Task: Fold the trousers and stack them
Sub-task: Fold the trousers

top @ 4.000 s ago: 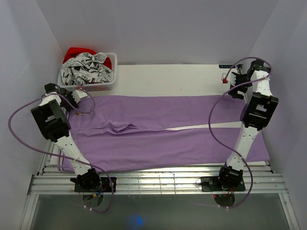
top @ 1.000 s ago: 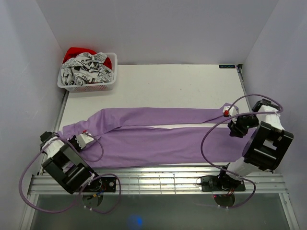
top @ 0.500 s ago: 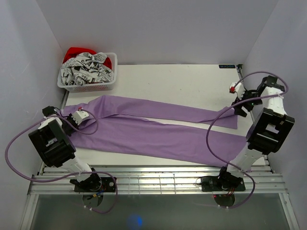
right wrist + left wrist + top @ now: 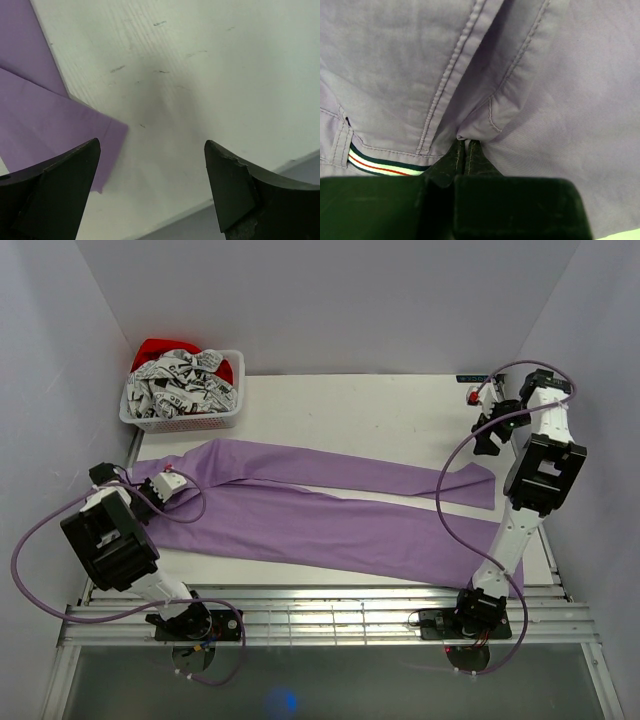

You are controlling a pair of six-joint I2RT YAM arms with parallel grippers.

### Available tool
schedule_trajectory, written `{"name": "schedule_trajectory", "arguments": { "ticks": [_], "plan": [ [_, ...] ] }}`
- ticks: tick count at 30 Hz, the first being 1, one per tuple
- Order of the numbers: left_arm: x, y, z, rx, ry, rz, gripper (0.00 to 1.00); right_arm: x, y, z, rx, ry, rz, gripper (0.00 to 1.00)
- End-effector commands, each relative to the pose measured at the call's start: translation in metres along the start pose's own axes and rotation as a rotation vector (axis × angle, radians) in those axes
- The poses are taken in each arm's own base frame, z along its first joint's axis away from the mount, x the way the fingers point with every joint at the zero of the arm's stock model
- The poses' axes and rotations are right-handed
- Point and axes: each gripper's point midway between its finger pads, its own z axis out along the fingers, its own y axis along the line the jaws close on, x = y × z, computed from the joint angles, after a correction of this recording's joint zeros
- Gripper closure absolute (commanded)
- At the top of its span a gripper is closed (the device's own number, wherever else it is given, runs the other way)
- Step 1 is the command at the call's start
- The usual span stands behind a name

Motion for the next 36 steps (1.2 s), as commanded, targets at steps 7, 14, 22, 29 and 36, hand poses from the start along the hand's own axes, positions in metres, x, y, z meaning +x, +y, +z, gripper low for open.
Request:
{"name": "schedule_trajectory", "arguments": {
  "ticks": [7,14,22,29,36],
  "plan": [
    [-0.004,-0.023,-0.001,0.062,-0.015,-0.039,1.0,0.025,0.03,0.042,-0.065,0.031,0.25,0.09],
    [-0.002,-0.023,0.001,0.068,-0.013,-0.04,1.0,0.048,0.038,0.06,-0.065,0.08,0.306,0.07],
    [-0.002,-0.016,0.0,0.057,-0.005,-0.059,1.0,0.046,0.058,0.06,-0.131,0.082,0.298,0.7],
    [-0.001,-0.012,0.0,0.049,0.003,-0.075,1.0,0.005,0.054,0.019,-0.137,-0.032,0.25,0.92],
    [-0.004,-0.006,-0.002,0.035,-0.002,-0.116,1.0,-0.032,0.053,-0.038,-0.081,-0.118,0.18,0.92]
  ]
}}
